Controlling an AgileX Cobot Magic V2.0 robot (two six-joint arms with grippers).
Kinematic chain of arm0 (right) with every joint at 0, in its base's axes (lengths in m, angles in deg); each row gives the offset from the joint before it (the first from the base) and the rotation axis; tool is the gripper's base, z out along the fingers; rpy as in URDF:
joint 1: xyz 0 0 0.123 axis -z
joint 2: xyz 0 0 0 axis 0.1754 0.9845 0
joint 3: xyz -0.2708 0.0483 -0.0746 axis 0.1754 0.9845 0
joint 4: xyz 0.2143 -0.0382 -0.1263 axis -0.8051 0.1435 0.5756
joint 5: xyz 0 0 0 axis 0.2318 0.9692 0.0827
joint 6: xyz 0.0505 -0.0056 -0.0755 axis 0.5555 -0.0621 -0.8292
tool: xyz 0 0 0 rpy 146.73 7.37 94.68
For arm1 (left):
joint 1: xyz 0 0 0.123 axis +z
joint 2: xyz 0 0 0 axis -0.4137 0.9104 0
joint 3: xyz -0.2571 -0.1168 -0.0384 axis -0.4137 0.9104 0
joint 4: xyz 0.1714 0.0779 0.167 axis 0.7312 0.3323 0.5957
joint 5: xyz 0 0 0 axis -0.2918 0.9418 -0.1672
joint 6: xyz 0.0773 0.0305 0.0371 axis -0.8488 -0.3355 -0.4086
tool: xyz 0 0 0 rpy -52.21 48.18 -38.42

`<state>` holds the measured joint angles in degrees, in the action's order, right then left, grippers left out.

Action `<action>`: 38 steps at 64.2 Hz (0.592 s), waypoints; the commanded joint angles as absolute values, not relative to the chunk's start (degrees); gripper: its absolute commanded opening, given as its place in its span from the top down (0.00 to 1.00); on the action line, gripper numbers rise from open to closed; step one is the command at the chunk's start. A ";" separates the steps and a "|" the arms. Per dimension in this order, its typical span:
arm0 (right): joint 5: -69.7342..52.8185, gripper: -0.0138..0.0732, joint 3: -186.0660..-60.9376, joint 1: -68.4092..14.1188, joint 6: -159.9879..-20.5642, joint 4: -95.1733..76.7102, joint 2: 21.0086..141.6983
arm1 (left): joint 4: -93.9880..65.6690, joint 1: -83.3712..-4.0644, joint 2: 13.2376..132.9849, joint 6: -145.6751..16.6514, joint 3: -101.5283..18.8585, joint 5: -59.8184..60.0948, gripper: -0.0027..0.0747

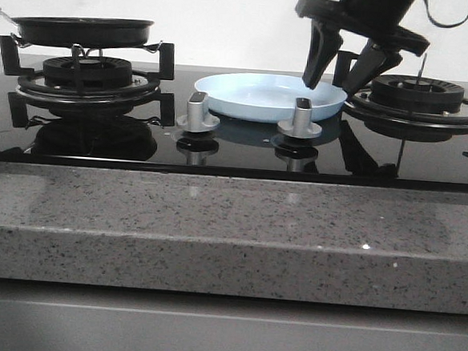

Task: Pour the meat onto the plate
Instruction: 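Grasp the light blue plate rim with the right gripper and lift it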

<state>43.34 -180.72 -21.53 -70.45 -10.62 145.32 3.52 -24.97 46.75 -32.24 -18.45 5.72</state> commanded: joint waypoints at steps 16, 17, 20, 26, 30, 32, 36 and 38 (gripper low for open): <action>42.44 0.33 -183.58 -21.51 -71.45 -9.77 143.09 | 3.09 -24.98 47.24 -31.95 -20.48 0.92 0.07; 42.49 0.33 -183.58 -21.51 -71.45 -9.59 143.09 | 3.09 -24.98 47.24 -31.95 -20.48 0.92 0.07; 42.65 0.34 -183.58 -21.51 -71.45 -8.99 143.09 | 3.09 -24.98 47.24 -31.95 -20.48 0.92 0.07; 42.99 0.43 -183.58 -21.51 -71.45 -8.60 143.09 | 3.09 -24.98 47.24 -31.95 -20.48 0.92 0.07; 42.99 0.52 -183.58 -21.51 -71.45 -8.60 143.09 | 3.09 -24.98 47.24 -31.95 -20.48 0.92 0.07; 42.99 0.57 -183.58 -21.51 -71.45 -8.60 143.09 | 3.09 -24.98 47.24 -31.95 -20.48 0.92 0.07; 43.09 0.67 -183.58 -21.51 -71.45 -8.60 143.09 | 3.09 -24.98 47.24 -31.95 -20.48 0.92 0.07; 43.16 0.71 -183.58 -21.51 -71.45 -8.60 143.09 | 3.09 -24.98 47.24 -31.95 -20.48 0.92 0.07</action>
